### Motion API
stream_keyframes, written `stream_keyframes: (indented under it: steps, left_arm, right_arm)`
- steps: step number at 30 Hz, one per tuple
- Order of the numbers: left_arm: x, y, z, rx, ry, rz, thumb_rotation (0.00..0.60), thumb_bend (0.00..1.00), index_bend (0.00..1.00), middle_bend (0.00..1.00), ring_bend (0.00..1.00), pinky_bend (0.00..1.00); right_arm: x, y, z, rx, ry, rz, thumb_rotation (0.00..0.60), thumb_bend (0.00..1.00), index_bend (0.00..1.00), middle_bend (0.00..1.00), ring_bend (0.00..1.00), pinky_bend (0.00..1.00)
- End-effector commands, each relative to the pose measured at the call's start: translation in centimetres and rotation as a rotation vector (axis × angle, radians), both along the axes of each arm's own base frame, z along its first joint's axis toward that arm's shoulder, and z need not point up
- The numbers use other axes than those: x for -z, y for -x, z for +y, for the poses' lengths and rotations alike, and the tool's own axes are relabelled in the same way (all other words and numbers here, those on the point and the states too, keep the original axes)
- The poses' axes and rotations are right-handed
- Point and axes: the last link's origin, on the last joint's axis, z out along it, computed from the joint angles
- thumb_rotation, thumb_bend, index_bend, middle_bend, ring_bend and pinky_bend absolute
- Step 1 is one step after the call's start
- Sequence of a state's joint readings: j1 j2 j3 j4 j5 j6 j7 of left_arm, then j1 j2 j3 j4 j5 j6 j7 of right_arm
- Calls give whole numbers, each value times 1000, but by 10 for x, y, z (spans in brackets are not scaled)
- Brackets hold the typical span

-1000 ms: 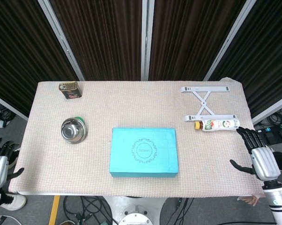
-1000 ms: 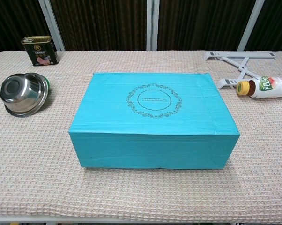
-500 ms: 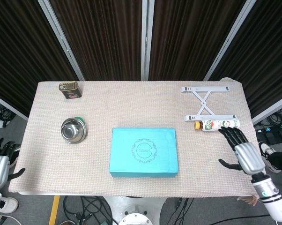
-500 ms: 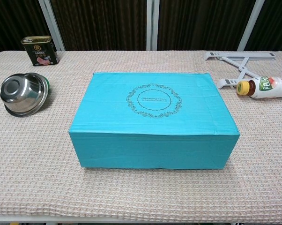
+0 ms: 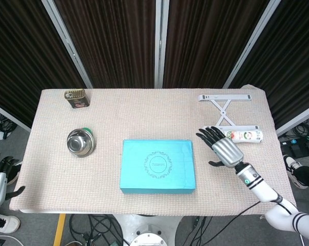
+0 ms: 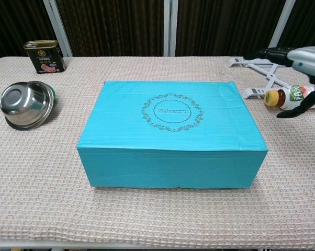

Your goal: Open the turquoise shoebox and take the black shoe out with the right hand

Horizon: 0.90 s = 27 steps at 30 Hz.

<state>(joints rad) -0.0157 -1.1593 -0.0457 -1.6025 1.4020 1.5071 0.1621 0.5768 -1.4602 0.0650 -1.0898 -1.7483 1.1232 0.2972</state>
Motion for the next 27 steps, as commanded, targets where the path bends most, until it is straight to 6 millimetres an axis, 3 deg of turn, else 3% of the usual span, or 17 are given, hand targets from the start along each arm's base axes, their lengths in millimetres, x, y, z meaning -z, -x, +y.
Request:
stream_keyframes:
  steps: [1, 8, 13, 16, 22, 27]
  left_arm:
    - [0, 0, 0, -4, 0, -1, 600, 48, 248, 181, 32, 104]
    - [-1, 1, 1, -5, 5, -7, 600, 48, 248, 181, 32, 104]
    - [-1, 3, 0, -13, 8, -10, 600, 48, 248, 181, 32, 104]
    - [0, 5, 0, -17, 9, -14, 600, 48, 248, 182, 32, 104]
    - [2, 5, 1, -16, 12, -19, 600, 47, 248, 181, 32, 104]
    - [1, 6, 1, -17, 12, -18, 600, 48, 248, 181, 32, 104]
  right_arm:
    - [34, -13, -8, -68, -2, -29, 600, 0, 0, 0, 0, 0]
    - [65, -19, -8, -125, 20, -112, 600, 0, 0, 0, 0, 0]
    - [69, -22, -4, -190, 35, -160, 600, 1, 0, 31, 0, 0]
    - [68, -19, -2, -225, 24, -158, 600, 55, 24, 65, 0, 0]
    - [65, -16, -4, -284, 21, -106, 600, 371, 293, 266, 0, 0]
    - [65, -18, -3, -261, 8, -169, 600, 452, 426, 386, 13, 0]
